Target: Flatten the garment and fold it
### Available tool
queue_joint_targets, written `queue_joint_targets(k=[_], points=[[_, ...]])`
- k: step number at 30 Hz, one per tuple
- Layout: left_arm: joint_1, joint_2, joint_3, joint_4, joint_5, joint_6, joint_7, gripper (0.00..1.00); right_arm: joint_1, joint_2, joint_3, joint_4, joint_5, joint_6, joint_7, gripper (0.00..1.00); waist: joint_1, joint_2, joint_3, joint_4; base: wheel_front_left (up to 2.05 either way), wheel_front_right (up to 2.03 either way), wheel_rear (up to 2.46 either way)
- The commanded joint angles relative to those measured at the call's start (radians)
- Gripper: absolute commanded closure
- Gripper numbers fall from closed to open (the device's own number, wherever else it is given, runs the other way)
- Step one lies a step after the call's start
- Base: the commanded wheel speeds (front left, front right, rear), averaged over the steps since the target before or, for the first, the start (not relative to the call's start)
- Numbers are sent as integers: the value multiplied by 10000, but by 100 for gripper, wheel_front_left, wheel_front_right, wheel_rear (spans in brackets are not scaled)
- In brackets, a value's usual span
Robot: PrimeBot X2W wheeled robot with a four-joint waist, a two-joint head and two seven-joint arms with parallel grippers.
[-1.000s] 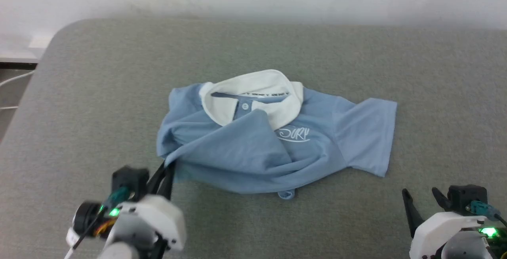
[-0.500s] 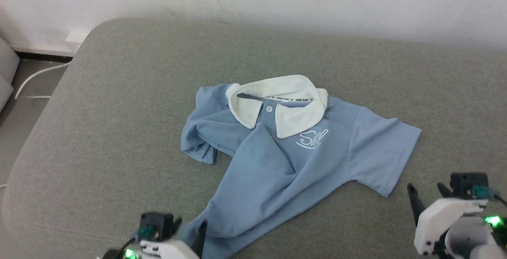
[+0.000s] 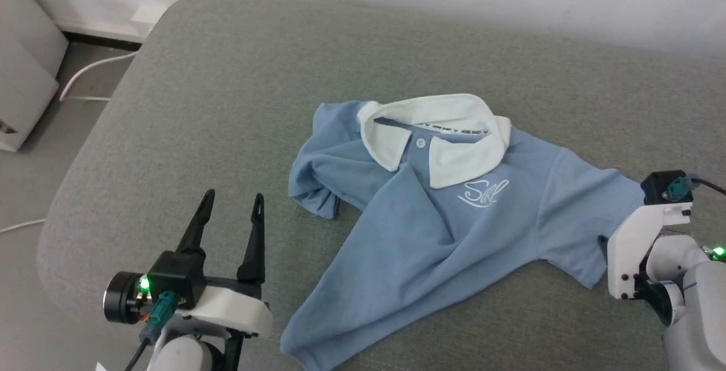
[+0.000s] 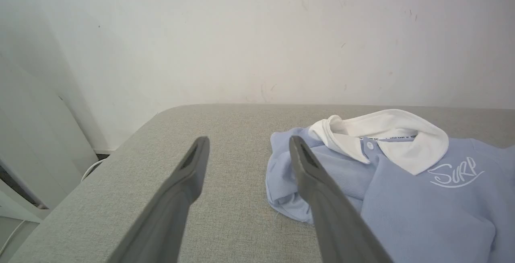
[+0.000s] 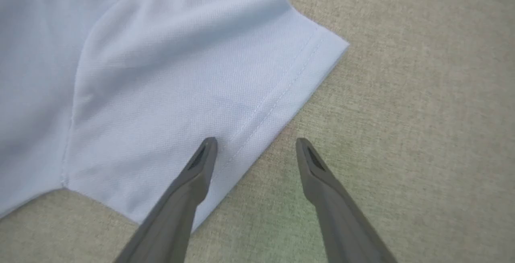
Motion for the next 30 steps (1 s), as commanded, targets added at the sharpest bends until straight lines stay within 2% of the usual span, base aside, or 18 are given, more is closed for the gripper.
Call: queue_joint_targets(k=[1,7,8,9,13,18,25,27,28,29,30], points=[[-164,-95,34,66,119,84,-142,0,-241,-70,-120,393,-308,-19,163,0,-2,-1,214,297,0,0,0],[-143,-330,179,18,266,143,-221,0,-447,120,-362,1282,-808,-19,184,0,-2,-1,364,487,0,0,0],[-130,-353,230,-28,310,133,-223,0,-454,166,-357,1398,-815,-19,112,67,-2,-1,371,482,0,0,0],[-97,-375,288,-64,349,129,-224,0,-461,196,-352,1492,-814,-19,1,100,-2,-1,367,454,0,0,0],[89,-419,530,-55,465,72,-227,0,-422,-12,-329,1585,-1060,-19,-715,100,-2,-1,170,163,0,0,0],[385,-391,843,-68,554,-39,-228,0,-218,-568,-651,1014,-1483,-19,-1438,100,-2,-1,-215,-511,0,0,0],[488,-431,1044,-89,660,-284,-228,0,657,-1279,-1564,-133,-1518,-19,-1082,100,-2,-1,-328,-1291,0,0,0],[434,-461,1042,-44,662,-378,-228,0,924,-1303,-1496,-188,-1315,-19,-934,100,-2,-1,-231,-1466,0,0,0],[392,-471,1043,-3,655,-430,-228,0,1014,-1258,-1385,-159,-1065,-19,-927,58,-2,-1,-175,-1558,0,0,0],[345,-480,1024,69,634,-502,-229,0,1073,-1238,-1383,-126,-911,-19,-967,0,-2,-1,-112,-1642,0,0,0],[280,-482,976,177,613,-592,-229,0,1137,-1296,-1290,-116,-922,-19,-1085,0,-2,-1,-40,-1709,0,0,0]])
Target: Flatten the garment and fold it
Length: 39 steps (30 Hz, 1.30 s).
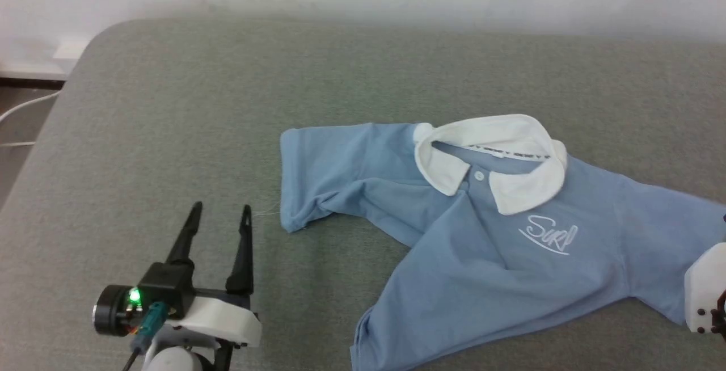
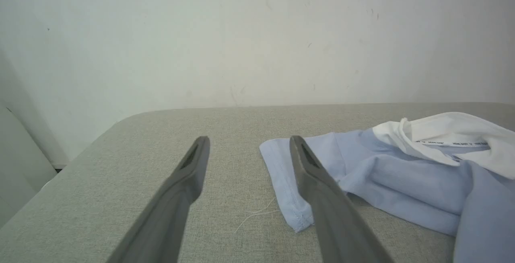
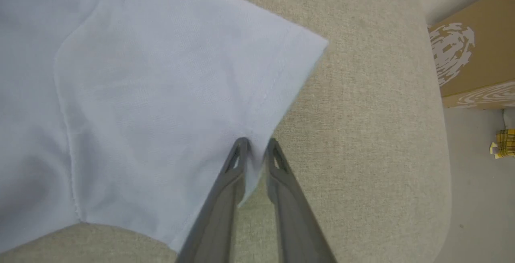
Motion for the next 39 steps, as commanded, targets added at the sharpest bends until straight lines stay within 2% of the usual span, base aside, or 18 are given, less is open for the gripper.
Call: queue_joint_targets(k=[1,4,8,13,15,18,23,28,31,35,39], points=[[-188,-14,-80,148,8,-133,-43,0,58,-65,56,-40,1,-21,-190,0,0,-1,192,-337,0,0,0],[-559,102,-236,522,-79,-447,236,0,-78,316,78,-347,346,-21,-976,0,0,-1,350,-608,0,0,0],[-1345,479,-366,771,-164,-929,1002,0,-71,845,214,-1334,709,-21,-2066,0,0,-1,618,-1065,0,0,0],[-2732,1216,-698,1137,-631,-1601,2897,0,287,1405,389,-2850,1023,-21,-3123,0,0,-1,1070,-1731,0,0,0],[-3397,1711,-1001,1439,-931,-1750,3926,0,433,1615,500,-3347,1093,-21,-3406,0,0,-1,1292,-2018,0,0,0],[-4393,2473,-1504,1977,-1545,-1816,5284,0,593,1898,761,-3948,1243,-21,-3710,0,0,-1,1618,-2468,0,0,0],[-5846,4000,-2931,2780,-2550,-1825,7242,0,747,2137,1226,-4550,1373,-21,-3951,0,0,-1,2107,-3096,0,0,0],[-6838,4950,-4076,3243,-3650,-1827,8519,0,792,2246,1360,-4601,1266,-21,-4051,0,0,-1,2463,-3467,0,0,0],[-7235,5411,-4657,3441,-4086,-1827,8725,0,764,2285,1404,-4527,1313,-21,-4143,0,0,-1,2601,-3617,0,0,0],[-7546,5934,-5496,3963,-4015,-1828,8980,0,739,2309,1443,-4406,1342,-21,-4259,0,0,-1,2703,-3706,0,0,0],[-7314,6009,-6315,3887,-5408,-1828,9557,0,689,2317,1482,-4294,1439,-21,-4313,0,0,-1,2742,-3739,0,0,0]])
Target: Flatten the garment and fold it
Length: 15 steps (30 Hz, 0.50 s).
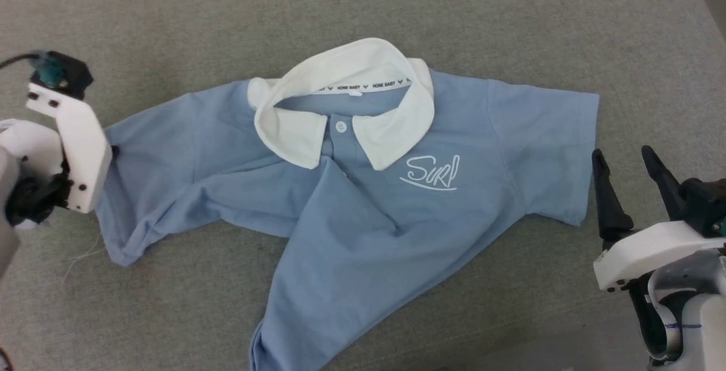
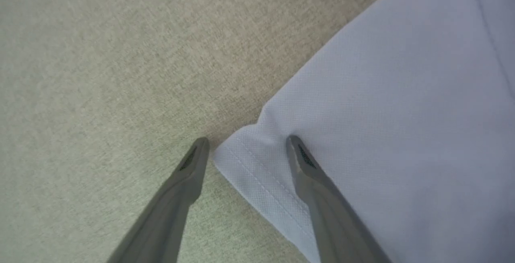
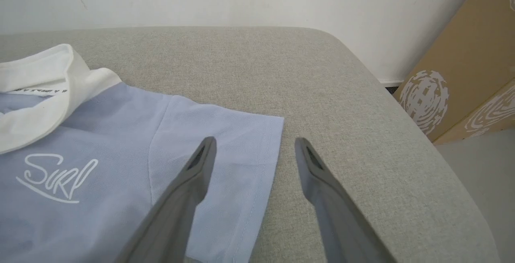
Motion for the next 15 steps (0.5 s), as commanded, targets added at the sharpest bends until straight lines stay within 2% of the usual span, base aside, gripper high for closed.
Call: queue_joint_targets(k=[1,2,3,4,6,9,11,13,14,15], points=[[507,-163,-522,61,-669,-85,384,0,-19,37,-35,68,82,-21,-80,0,1,-1,73,-32,0,0,0],[531,-108,-677,-85,-1008,-85,495,58,-31,38,-84,90,72,-21,-91,0,1,-1,79,-1,0,0,0],[515,-31,-814,-211,-1231,-85,533,91,-41,38,-137,107,60,-21,-96,0,1,-1,82,40,0,0,0],[485,29,-908,-293,-1380,-85,481,100,-53,39,-196,124,46,-21,-95,0,1,-1,76,88,0,0,0],[420,54,-913,-274,-1546,-85,71,100,-65,39,-301,165,-4,-21,-73,0,1,-1,18,192,0,0,0],[350,-41,-626,87,-1295,80,-1191,100,-101,40,-290,271,-122,-21,29,0,1,-1,-162,310,0,0,0],[324,-31,-552,268,-905,338,-1987,100,-133,32,-246,305,-248,-21,158,0,1,-1,-324,412,0,0,0],[317,-71,-305,389,-675,792,-2893,100,-163,-119,-233,319,-314,-21,358,0,1,-1,-519,549,0,0,0],[317,-71,-305,389,-675,792,-2893,100,-163,-119,-233,319,-314,-21,358,0,1,-1,-519,549,0,0,0],[339,-79,-190,402,-580,993,-3334,100,-179,-239,-227,319,-322,-21,480,0,1,-1,-630,629,0,0,0]])
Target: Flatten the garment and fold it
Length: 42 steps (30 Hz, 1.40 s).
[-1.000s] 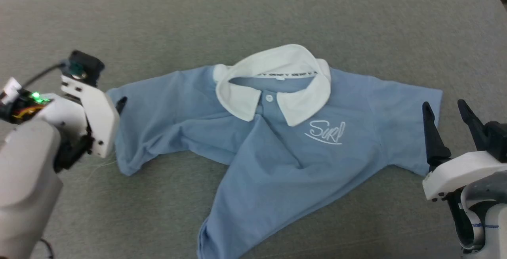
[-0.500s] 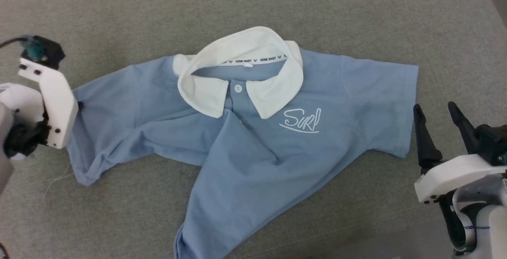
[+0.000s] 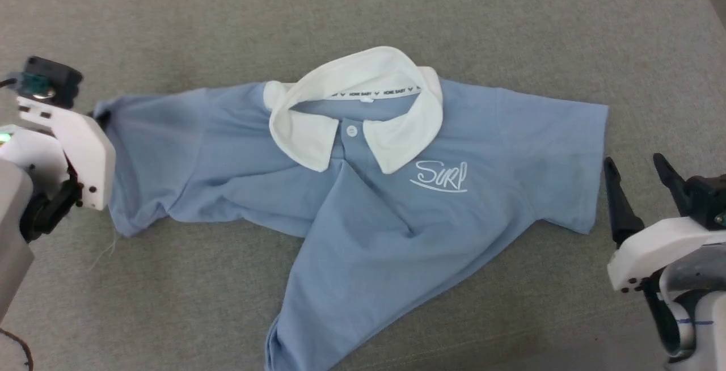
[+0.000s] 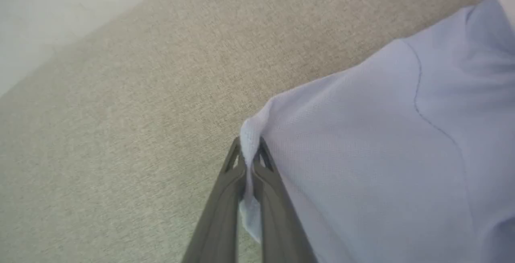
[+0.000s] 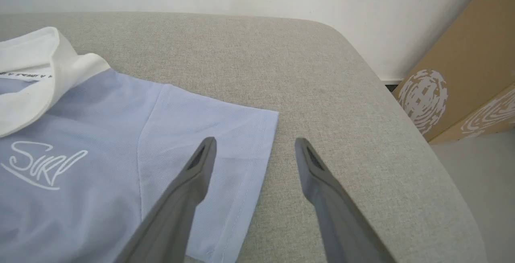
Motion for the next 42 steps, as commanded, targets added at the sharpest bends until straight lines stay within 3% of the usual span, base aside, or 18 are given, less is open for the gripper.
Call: queue_joint_targets(k=[1,7,11,18,23,29,35,37,42], points=[[132,30,111,42,94,171,-222,100,-115,-118,26,8,-33,-21,61,0,-1,0,-310,275,0,0,0],[613,170,699,-762,378,1070,-2400,100,-283,-1139,547,-26,452,-21,1266,0,-1,0,-757,895,0,0,0],[1058,265,825,-1937,548,1536,-3150,100,-704,-2039,1024,-1,1026,-21,2517,0,-1,0,-770,1450,0,0,0],[1664,403,816,-4515,934,2461,-3491,100,-2145,-4116,2047,774,1911,-21,4965,0,-1,0,-227,2514,0,0,0],[1907,334,589,-5901,1295,2932,-3425,100,-3294,-5268,2885,2041,2254,-21,5905,0,-1,0,226,3224,0,0,0],[1928,177,265,-6832,1624,3167,-3172,100,-4191,-5980,3895,3477,2256,-21,5982,0,-1,0,589,3779,0,0,0],[1817,-100,-5,-7092,1793,3218,-2987,100,-4325,-5961,4777,4727,2758,-21,5844,0,-1,0,732,4023,0,0,0],[1828,-144,-42,-7042,1790,3231,-2977,100,-4298,-5996,5174,4897,3105,-21,5882,100,-1,0,719,4016,0,0,0],[2042,-120,-48,-6709,1674,3274,-3079,100,-4522,-6115,5637,5178,3362,-21,5173,100,-1,0,240,3717,0,0,0]])
